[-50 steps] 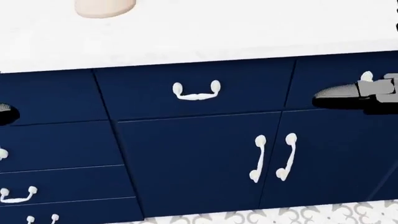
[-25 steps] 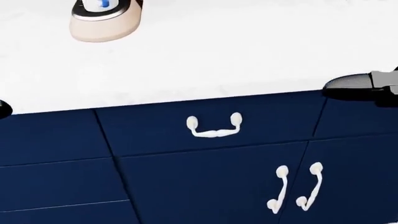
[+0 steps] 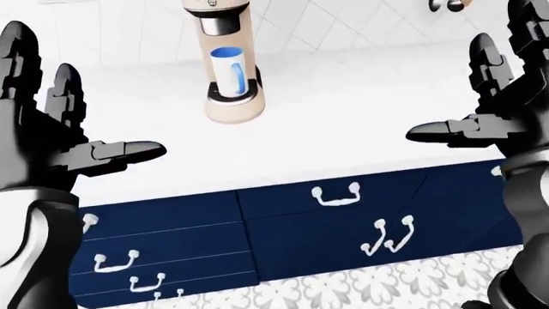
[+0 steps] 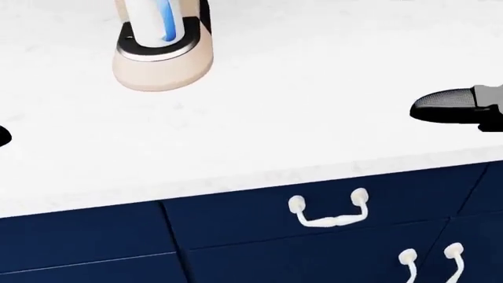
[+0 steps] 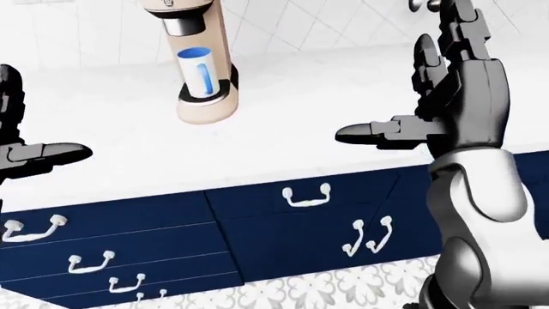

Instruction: Pick the mug from under the coffee machine dispenser and place it on the counter.

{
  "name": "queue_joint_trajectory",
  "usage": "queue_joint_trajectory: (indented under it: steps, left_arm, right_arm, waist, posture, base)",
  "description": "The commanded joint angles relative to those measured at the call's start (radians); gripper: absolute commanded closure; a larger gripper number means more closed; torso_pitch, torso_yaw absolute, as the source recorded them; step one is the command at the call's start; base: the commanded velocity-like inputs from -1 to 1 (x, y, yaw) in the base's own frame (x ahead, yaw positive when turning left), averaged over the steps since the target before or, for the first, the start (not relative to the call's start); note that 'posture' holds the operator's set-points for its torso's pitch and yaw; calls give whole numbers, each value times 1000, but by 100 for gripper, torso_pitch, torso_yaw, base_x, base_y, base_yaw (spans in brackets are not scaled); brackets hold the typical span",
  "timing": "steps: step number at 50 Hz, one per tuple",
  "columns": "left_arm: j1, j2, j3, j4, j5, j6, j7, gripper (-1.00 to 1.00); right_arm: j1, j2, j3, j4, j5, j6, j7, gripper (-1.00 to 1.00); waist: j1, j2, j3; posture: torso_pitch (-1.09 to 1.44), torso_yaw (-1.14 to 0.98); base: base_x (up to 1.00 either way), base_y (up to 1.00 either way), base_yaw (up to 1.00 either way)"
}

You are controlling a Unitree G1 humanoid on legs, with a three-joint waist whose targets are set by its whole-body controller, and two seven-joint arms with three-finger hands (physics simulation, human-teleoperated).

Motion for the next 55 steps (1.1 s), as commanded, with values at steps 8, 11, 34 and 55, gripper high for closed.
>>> queue_joint_trajectory:
  steps: [8, 11, 34, 55]
  left_arm:
    - [-22, 12, 4, -15, 1, -20, 6, -100]
    - [-19, 13, 7, -18, 0, -20, 5, -100]
    - [-18, 15, 12, -37, -18, -1, 13, -100]
    - [-22, -56, -47, -82, -204, 163, 94, -100]
  right_arm:
    - [-33, -28, -10, -21, 9, -15, -7, -100]
    - [-28, -28, -10, -24, 8, -18, -6, -100]
    - [-23, -21, -6, -21, -24, -40, 10, -100]
    - [-6, -13, -10, 3, -61, -46, 23, -100]
  waist:
    - [12, -49, -4]
    - [18, -80, -3]
    - [21, -115, 15]
    - [8, -64, -18]
  posture:
    - [0, 0]
    - [0, 0]
    - [0, 0]
    - [0, 0]
  base:
    - [20, 36, 0]
    - [20, 34, 0]
    - [10, 14, 0]
    - [0, 0, 0]
